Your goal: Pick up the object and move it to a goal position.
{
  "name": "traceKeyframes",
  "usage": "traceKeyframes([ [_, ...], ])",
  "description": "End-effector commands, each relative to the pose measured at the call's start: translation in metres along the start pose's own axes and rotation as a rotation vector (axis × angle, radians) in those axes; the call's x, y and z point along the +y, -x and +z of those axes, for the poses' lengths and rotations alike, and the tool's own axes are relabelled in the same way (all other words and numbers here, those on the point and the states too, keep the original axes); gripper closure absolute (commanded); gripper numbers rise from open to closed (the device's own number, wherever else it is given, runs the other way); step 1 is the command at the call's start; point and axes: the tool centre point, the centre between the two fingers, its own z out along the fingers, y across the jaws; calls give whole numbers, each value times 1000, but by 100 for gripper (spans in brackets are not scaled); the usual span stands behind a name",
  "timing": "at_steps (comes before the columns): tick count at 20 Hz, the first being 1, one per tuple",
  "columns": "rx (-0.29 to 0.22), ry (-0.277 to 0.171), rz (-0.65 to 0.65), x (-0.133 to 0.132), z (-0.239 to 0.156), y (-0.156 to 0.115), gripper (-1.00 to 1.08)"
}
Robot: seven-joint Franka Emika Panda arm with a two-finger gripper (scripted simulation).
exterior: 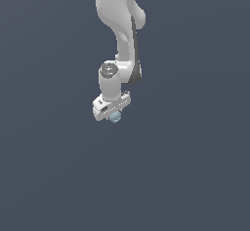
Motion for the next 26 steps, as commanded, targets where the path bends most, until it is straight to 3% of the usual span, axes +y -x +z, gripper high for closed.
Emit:
traceKeyframes([
  [1, 1, 1, 0, 1, -6, 1, 108],
  [11, 0, 1, 0, 9, -63, 7, 108],
  [26, 2, -1, -2, 32, -215, 23, 108],
])
